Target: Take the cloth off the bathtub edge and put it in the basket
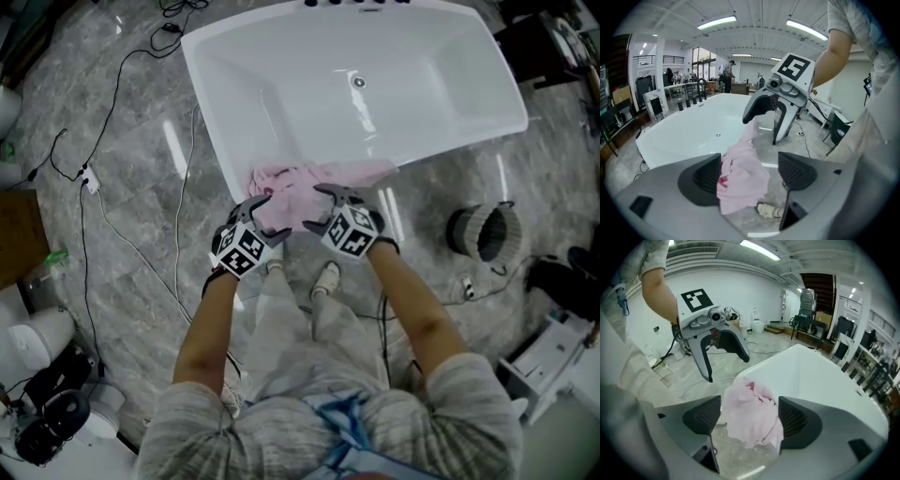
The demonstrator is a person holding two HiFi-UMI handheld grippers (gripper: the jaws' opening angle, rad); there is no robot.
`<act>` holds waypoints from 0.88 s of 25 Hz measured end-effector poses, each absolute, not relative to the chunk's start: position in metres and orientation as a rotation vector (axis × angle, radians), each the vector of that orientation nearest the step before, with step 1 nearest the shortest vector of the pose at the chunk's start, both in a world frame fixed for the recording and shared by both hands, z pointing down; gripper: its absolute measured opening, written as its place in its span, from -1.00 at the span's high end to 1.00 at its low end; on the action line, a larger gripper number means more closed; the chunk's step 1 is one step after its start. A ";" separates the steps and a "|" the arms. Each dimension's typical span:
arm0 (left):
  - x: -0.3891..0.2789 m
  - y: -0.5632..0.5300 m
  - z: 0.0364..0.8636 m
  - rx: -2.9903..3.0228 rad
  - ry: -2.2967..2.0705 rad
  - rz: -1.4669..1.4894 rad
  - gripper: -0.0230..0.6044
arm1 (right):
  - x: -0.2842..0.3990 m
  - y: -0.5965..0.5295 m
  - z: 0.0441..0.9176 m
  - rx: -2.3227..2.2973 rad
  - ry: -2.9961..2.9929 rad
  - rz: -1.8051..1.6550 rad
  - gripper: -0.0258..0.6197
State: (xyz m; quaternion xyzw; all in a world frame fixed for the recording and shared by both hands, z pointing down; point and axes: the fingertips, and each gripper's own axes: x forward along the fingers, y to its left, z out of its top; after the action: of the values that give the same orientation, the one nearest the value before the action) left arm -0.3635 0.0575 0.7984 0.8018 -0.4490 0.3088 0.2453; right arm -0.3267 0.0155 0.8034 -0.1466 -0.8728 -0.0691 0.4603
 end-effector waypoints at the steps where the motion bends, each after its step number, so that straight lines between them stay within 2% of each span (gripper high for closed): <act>1: -0.364 0.060 0.807 2.177 -1.203 0.864 -0.26 | -0.325 0.016 0.812 -0.375 -2.117 -0.185 -0.24; 4: -0.365 0.066 0.830 2.138 -1.150 0.910 -0.33 | -0.319 0.019 0.836 -0.417 -2.027 -0.212 -0.43; 10: -0.368 0.072 0.867 2.090 -1.055 1.001 -0.43 | -0.320 0.015 0.870 -0.424 -1.935 -0.233 -0.46; 11: -0.370 0.072 0.872 2.088 -1.043 1.020 -0.46 | -0.320 0.014 0.875 -0.419 -1.922 -0.234 -0.53; 14: -0.373 0.070 0.885 2.084 -1.020 1.060 -0.46 | -0.318 0.009 0.891 -0.407 -1.872 -0.249 -0.54; 15: -0.374 0.070 0.890 2.081 -1.008 1.071 -0.46 | -0.317 0.010 0.897 -0.411 -1.852 -0.253 -0.62; 19: -0.371 0.073 0.915 2.059 -0.925 1.177 -0.46 | -0.309 0.007 0.921 -0.422 -1.768 -0.287 -0.69; 22: -0.373 0.076 0.931 2.018 -0.876 1.248 -0.56 | -0.306 -0.001 0.934 -0.407 -1.730 -0.283 -0.73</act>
State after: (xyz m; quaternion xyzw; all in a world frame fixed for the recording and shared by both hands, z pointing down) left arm -0.3729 0.0758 0.9307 0.7607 -0.3303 0.4706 0.3014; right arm -0.3065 -0.0010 0.9344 -0.1769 -0.7530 -0.1231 0.6217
